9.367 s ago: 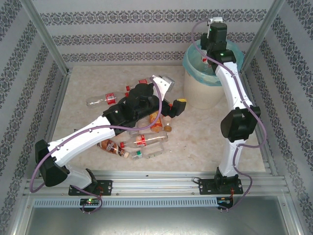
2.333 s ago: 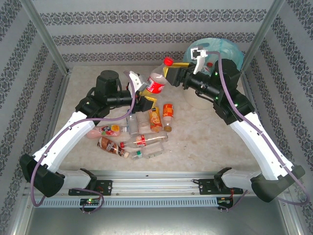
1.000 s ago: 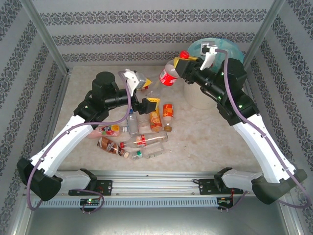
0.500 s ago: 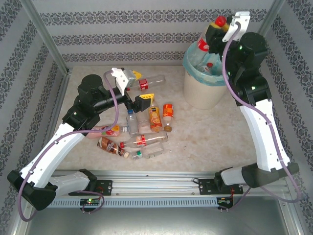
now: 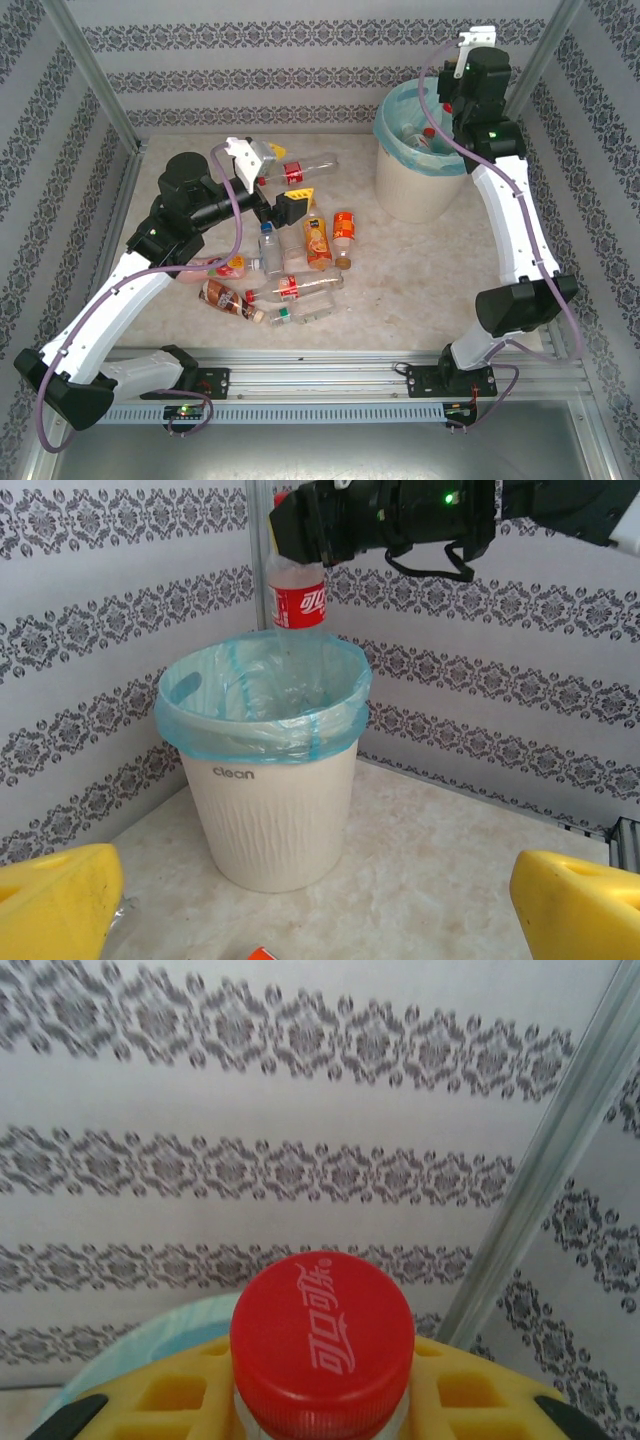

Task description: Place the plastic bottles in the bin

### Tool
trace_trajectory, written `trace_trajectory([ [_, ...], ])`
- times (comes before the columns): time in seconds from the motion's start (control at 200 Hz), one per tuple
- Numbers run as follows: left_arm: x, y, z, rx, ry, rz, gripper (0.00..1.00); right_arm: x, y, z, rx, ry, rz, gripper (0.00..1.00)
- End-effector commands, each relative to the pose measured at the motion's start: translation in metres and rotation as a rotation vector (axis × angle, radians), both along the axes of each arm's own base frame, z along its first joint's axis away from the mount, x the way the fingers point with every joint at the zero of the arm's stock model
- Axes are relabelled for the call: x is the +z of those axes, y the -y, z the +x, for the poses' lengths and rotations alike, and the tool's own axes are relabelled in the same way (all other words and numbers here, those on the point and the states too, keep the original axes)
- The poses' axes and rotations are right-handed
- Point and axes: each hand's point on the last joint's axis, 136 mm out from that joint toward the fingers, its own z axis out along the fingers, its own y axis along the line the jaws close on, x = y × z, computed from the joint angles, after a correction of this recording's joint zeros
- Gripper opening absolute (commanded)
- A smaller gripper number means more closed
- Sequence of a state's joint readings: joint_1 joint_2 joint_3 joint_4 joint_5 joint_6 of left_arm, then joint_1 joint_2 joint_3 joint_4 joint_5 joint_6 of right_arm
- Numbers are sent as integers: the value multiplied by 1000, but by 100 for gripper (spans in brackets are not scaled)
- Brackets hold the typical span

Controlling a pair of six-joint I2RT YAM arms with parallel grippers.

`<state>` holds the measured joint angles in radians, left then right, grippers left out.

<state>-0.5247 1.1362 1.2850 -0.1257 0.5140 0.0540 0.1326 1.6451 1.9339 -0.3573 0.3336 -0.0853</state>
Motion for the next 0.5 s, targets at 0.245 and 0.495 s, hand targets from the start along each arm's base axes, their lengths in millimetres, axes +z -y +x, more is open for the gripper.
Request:
trace_trajectory([
  [0.245, -28, 7, 27, 76, -159, 49, 100, -98, 39, 45, -99, -173, 35, 0],
  [0.495, -37, 14, 31, 60, -190, 45, 100, -168, 44, 65, -90, -310, 96, 0],
])
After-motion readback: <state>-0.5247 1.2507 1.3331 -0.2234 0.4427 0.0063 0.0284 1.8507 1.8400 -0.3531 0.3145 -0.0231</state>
